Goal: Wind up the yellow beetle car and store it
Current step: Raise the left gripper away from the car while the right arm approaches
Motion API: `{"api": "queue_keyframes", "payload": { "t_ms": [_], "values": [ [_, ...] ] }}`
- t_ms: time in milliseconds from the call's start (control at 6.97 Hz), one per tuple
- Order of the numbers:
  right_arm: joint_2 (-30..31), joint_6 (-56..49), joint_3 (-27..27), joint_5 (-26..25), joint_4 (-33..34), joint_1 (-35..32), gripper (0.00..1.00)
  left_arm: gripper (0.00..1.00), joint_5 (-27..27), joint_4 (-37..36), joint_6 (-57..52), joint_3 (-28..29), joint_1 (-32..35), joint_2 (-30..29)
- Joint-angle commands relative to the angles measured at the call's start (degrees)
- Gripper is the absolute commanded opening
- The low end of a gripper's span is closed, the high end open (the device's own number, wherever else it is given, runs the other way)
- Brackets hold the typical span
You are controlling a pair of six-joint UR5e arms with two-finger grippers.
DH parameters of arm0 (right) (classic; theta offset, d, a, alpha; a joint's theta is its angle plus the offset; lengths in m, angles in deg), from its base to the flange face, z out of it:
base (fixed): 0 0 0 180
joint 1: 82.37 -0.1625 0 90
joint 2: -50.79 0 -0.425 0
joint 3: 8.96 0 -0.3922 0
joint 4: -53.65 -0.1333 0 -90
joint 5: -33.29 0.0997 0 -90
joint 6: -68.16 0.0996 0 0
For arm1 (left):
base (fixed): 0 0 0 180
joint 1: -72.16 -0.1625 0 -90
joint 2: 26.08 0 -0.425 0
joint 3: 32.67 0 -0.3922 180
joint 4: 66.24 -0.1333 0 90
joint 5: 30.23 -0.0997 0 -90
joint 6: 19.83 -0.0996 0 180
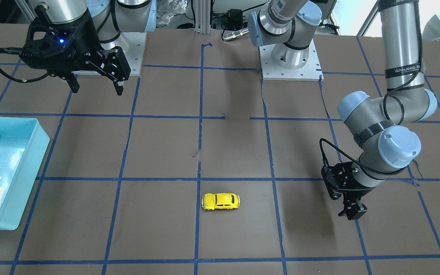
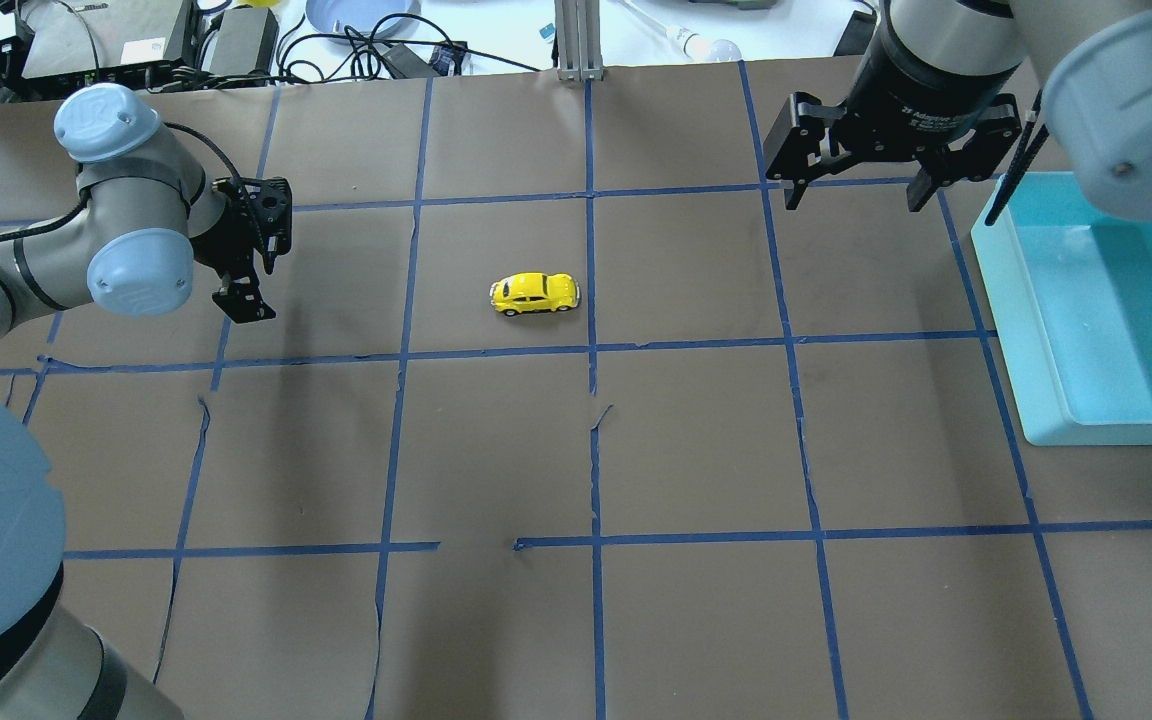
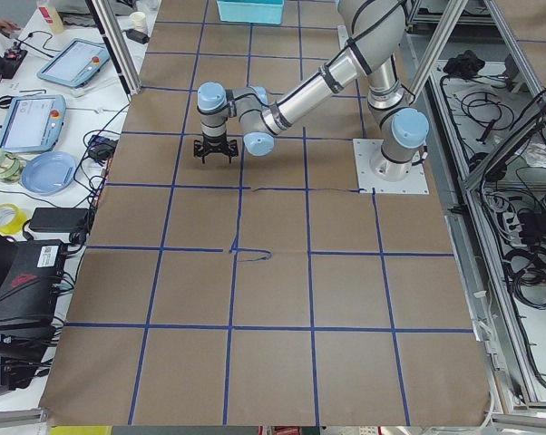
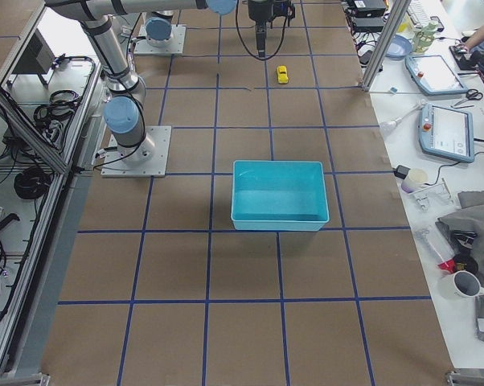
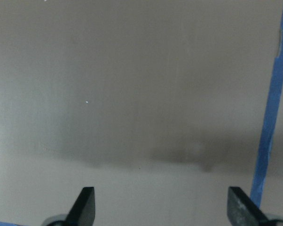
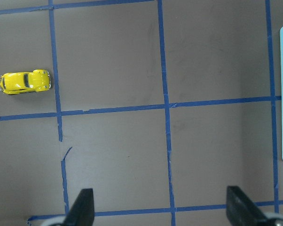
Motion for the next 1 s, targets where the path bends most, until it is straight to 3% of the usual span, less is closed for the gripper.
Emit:
{"api": "queue_keyframes", "payload": {
  "t_ms": [0,431,574,861],
  "values": [
    [0.0,0.0,0.0,0.0,0.0,0.0,1.00,0.98,0.0,1.5,2.1,0.0,1.3,1.2],
    [0.0,0.0,0.0,0.0,0.0,0.0,1.00,0.98,-0.5,3.8,6.9,0.3,4.7,3.2],
    [0.0,0.0,0.0,0.0,0.0,0.0,1.00,0.98,-0.5,4.6,12.5,0.3,6.6,4.6],
    [0.0,-0.3,0.0,0.1,-0.1,0.0,1.00,0.98,-0.5,14.4,33.5,4.6,14.1,9.7]
  ]
}}
